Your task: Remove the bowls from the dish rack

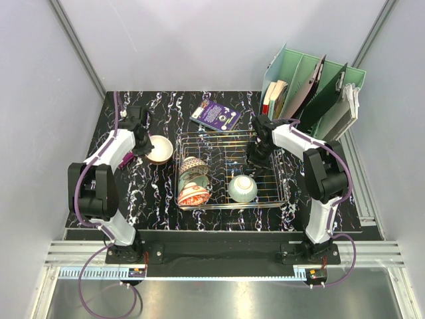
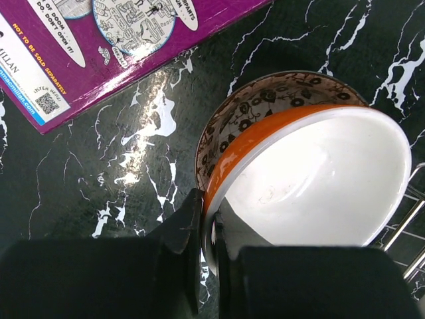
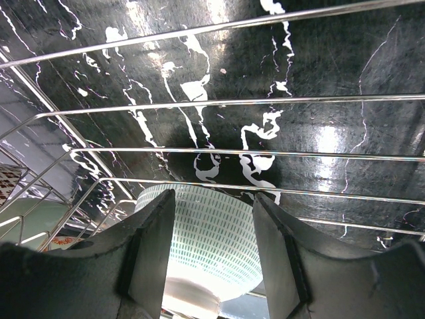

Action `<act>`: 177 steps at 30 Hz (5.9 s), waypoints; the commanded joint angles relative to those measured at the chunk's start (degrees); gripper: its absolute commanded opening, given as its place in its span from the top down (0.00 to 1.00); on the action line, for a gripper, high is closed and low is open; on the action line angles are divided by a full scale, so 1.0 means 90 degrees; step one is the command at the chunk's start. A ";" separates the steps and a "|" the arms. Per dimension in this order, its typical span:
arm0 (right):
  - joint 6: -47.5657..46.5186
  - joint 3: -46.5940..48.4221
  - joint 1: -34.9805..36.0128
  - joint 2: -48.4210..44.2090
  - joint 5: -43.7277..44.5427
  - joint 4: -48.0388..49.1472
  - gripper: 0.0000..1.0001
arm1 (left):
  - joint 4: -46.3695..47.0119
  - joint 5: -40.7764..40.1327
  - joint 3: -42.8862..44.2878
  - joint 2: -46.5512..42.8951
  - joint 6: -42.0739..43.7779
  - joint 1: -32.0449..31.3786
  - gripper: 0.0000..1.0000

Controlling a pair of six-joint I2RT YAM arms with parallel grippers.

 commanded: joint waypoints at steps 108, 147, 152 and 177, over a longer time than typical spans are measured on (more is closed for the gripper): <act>-0.0146 0.0607 -0.0127 0.0547 -0.0384 -0.0011 0.39 | 0.0129 -0.0379 -0.0592 -0.1919 0.3531 -0.4625 0.30; -0.0350 0.0333 -0.0235 0.0528 -0.0306 -0.0079 0.39 | 0.0783 -0.2859 -0.0036 -0.0063 0.3121 -0.4245 0.87; -0.0370 0.0294 -0.0235 0.0528 -0.0306 -0.0079 0.48 | 0.0949 -0.3406 0.0638 0.0327 0.3413 -0.4186 0.94; -0.0722 0.0187 -0.0235 0.0928 -0.0579 -0.0245 1.00 | 0.1701 -0.3611 0.1009 -0.0180 0.3863 -0.4215 1.00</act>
